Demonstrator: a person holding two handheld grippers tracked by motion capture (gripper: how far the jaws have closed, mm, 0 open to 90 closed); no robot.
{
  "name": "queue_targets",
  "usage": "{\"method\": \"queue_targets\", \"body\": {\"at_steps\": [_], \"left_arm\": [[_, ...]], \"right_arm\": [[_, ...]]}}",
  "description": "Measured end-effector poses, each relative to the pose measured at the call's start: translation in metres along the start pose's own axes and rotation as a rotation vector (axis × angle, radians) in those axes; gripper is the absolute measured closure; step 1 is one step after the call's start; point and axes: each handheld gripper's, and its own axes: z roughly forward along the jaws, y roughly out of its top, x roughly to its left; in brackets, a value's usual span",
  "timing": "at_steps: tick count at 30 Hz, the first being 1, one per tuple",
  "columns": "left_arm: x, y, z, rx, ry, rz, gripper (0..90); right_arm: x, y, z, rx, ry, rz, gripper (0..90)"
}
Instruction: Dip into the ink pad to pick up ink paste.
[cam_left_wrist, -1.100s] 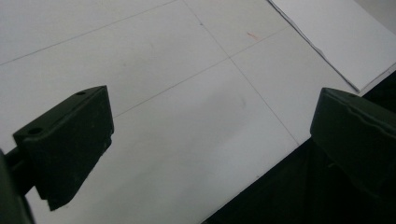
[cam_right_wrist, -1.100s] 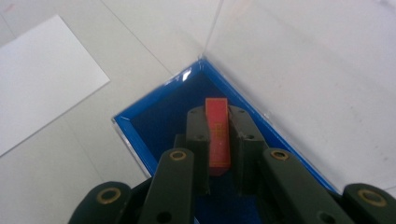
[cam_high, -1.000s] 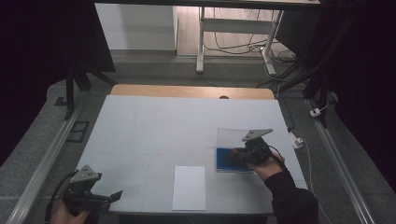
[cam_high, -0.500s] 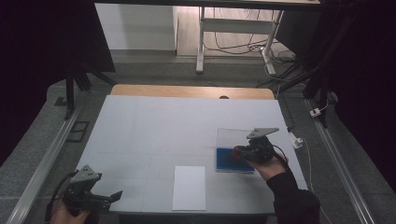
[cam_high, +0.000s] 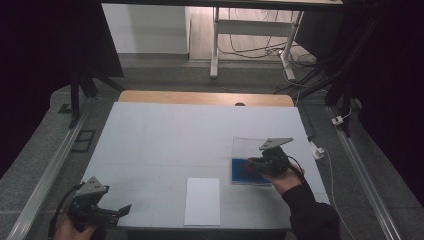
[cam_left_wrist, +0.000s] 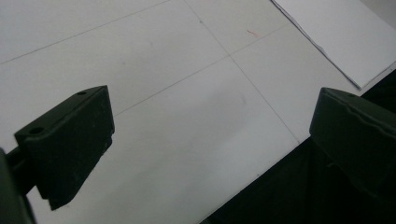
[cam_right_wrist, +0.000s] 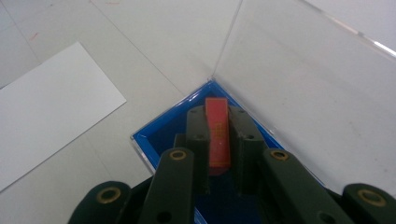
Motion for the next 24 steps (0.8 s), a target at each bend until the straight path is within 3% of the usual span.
{"method": "queue_targets", "body": {"at_steps": [13, 24], "left_arm": [[-0.001, 0.000, 0.000, 0.005, 0.001, 0.002, 0.7], [-0.001, 0.001, 0.001, 0.014, 0.003, 0.007, 0.9]], "right_arm": [[0.000, -0.005, 0.015, 0.073, -0.011, -0.034, 80.3], [0.005, -0.006, 0.018, 0.083, -0.039, -0.046, 80.7]]}}
